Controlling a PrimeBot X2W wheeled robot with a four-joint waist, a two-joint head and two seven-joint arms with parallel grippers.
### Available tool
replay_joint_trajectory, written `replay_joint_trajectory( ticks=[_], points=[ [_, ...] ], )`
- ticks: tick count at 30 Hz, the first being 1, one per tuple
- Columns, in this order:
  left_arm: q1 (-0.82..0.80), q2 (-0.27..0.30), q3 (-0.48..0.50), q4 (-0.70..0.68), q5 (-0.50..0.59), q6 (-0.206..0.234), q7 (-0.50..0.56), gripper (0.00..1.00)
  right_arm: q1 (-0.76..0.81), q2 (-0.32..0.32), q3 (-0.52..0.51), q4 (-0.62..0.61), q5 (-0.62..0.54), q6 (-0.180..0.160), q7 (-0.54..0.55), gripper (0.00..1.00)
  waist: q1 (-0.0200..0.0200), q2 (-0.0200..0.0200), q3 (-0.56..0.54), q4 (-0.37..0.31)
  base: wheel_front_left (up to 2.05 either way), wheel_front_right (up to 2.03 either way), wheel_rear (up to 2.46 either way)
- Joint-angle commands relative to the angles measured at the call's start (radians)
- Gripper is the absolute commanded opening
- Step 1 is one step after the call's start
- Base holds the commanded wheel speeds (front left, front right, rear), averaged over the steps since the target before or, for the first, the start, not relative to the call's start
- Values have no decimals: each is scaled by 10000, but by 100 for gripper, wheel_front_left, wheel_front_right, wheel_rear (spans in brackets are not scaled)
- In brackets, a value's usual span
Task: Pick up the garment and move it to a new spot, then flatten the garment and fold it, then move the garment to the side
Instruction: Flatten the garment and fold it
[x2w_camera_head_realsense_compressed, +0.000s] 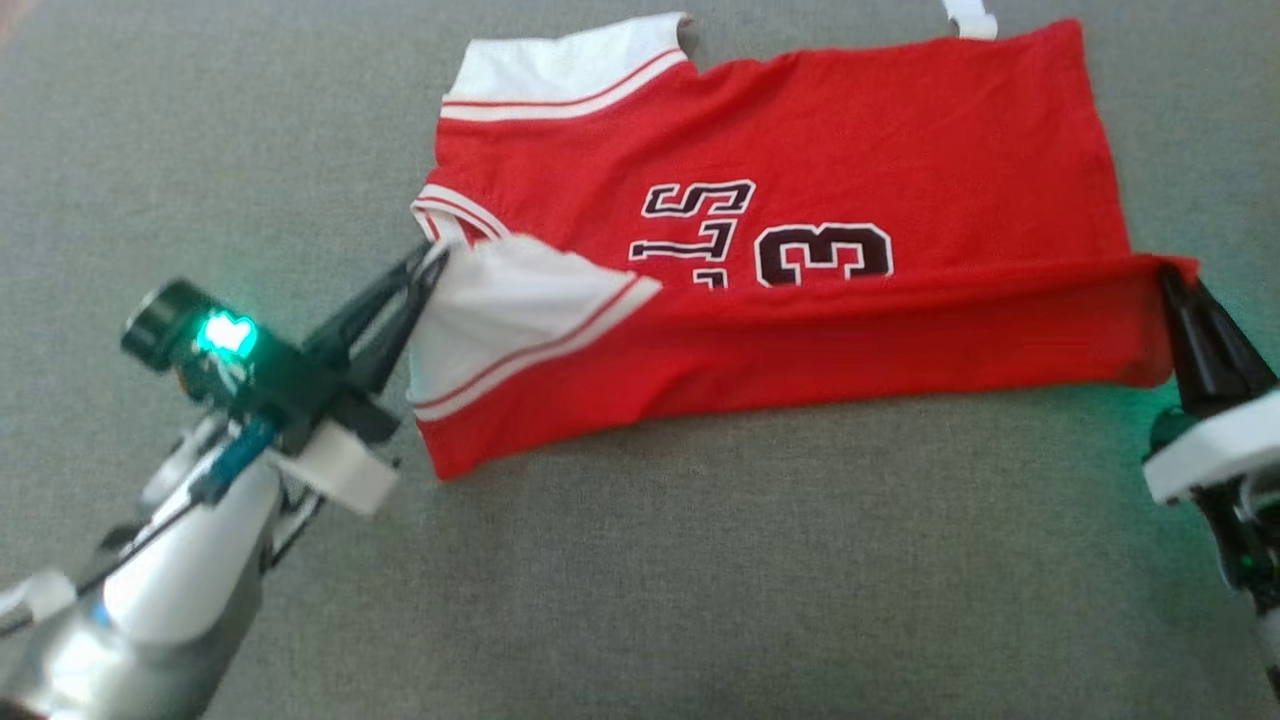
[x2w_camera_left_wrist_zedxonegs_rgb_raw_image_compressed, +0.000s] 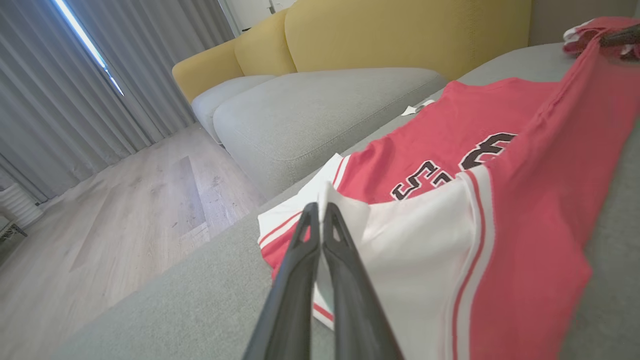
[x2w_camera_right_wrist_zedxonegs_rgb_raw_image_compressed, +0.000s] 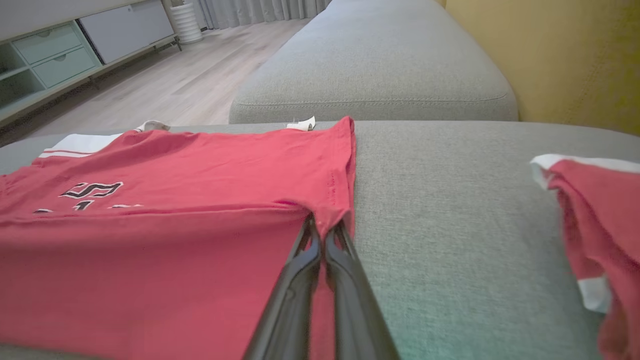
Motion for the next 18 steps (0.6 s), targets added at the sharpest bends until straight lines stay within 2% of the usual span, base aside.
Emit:
replay_joint_trajectory(
  ticks=[1, 3, 4, 5, 6, 7, 12, 16, 18],
  points=[
    [-603, 235, 440, -40, 93, -25, -22, 0, -266, -161, 240, -14, -60, 65, -136, 0, -3, 0, 148, -4, 0, 0, 0],
    [-883, 137, 482, 224, 225, -29, -22, 0, -610, -138, 471, 371, -42, 65, -266, 0, -3, 0, 216, -8, 0, 0, 0],
    [-986, 98, 498, 354, 285, -31, -22, 0, -772, -121, 577, 556, -14, 65, -346, 9, -3, 0, 243, -14, 0, 0, 0],
    [-1062, 47, 551, 480, 322, -28, -22, 0, -921, -102, 655, 745, 13, 65, -439, 36, -3, 0, 259, -20, 0, 0, 0],
    [-1106, -12, 624, 595, 334, -5, -22, 31, -1053, -90, 712, 930, 7, 65, -558, 98, -3, 0, 265, -26, 0, 0, 0],
    [-1122, -88, 706, 688, 353, 68, -22, 100, -1161, -72, 767, 1099, 0, 65, -681, 100, -3, 0, 264, -31, 0, 0, 0],
    [-505, -671, 1158, 818, 78, 479, -22, 100, -1287, 29, 916, 1631, -30, 65, -1303, 100, -3, 0, 84, -31, 0, 0, 0],
    [791, -1528, 1923, 725, -795, 1050, -22, 100, -1069, 173, 863, 1730, 54, 65, -1589, 100, -3, 0, -159, -73, 0, 0, 0],
    [1512, -2038, 2178, 783, -1269, 1182, -22, 100, -927, 247, 832, 1735, 91, 65, -1676, 100, -3, 0, -255, -86, 0, 0, 0]
  ],
)
